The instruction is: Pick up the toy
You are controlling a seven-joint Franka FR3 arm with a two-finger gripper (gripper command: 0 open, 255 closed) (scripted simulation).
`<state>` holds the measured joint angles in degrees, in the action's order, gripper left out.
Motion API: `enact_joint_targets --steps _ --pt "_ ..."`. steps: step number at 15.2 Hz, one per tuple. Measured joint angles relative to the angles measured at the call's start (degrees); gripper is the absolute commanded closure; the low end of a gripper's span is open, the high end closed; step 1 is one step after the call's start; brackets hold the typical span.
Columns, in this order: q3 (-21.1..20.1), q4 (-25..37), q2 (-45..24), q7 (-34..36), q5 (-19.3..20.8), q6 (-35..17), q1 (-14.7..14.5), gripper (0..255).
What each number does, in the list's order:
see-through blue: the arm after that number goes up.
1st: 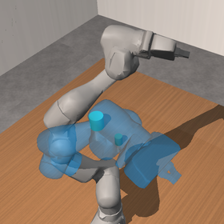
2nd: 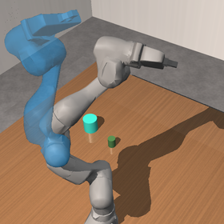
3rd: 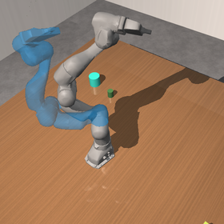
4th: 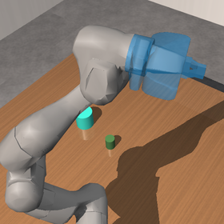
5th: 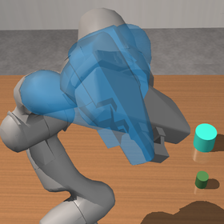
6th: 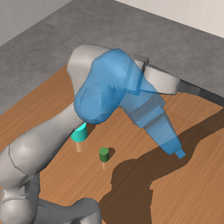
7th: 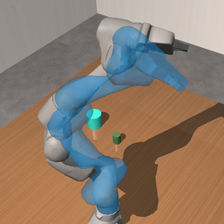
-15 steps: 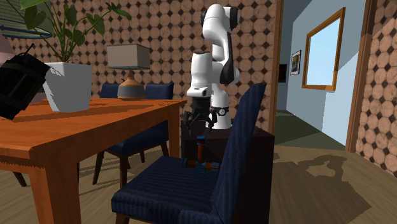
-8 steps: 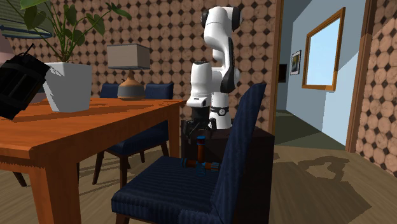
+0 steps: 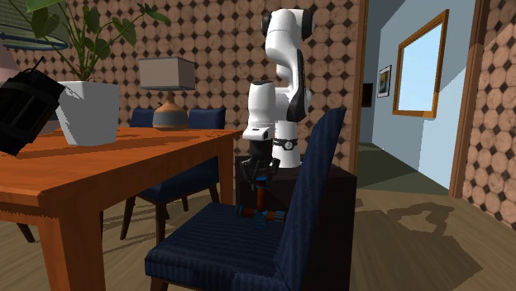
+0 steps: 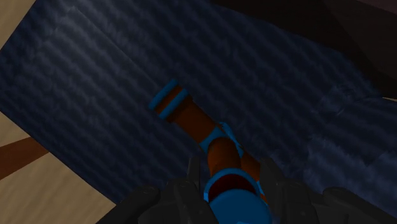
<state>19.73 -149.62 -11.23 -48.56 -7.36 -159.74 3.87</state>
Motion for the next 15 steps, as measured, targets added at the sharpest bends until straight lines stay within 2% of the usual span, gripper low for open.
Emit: enact_joint_targets --steps 4,15 --pt "0.3 0.0 0.5 0.2 0.5 0.5 -0.1 255" --pt "3.3 -0.3 10.5 6.5 9.2 9.4 -1.6 255"
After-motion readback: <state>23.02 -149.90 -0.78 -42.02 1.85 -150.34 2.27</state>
